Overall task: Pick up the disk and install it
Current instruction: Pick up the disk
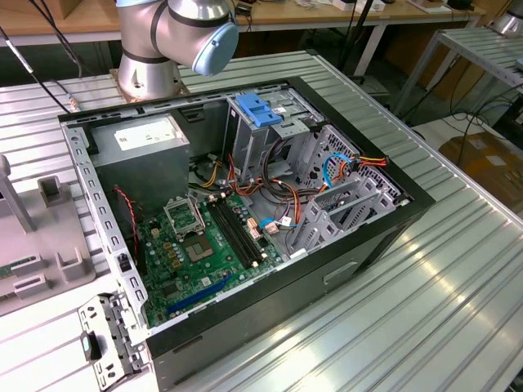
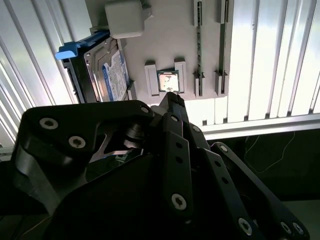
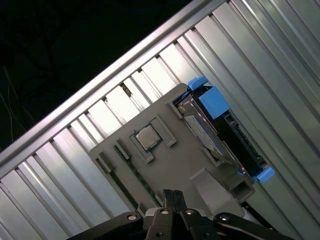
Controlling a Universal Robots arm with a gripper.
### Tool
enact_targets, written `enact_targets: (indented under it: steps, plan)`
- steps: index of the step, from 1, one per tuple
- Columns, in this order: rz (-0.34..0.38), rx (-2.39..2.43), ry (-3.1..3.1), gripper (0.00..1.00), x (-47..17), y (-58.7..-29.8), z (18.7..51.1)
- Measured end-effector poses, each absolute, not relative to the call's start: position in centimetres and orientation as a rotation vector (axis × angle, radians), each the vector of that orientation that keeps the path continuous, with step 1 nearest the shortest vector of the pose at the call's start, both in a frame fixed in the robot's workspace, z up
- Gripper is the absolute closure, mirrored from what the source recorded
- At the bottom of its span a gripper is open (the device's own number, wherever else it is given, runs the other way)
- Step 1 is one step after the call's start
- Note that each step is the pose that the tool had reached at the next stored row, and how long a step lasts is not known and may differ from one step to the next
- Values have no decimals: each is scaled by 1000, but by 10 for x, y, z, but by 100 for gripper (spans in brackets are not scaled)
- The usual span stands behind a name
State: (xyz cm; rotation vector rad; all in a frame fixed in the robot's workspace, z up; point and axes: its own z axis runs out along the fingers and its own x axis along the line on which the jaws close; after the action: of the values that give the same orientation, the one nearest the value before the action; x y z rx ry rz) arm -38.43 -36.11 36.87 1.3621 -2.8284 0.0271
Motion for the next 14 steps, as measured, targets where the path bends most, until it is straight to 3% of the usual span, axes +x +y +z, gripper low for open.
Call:
enact_targets:
  steps: [14]
  plan:
    - [27, 1433, -2794, 89, -384, -361, 369]
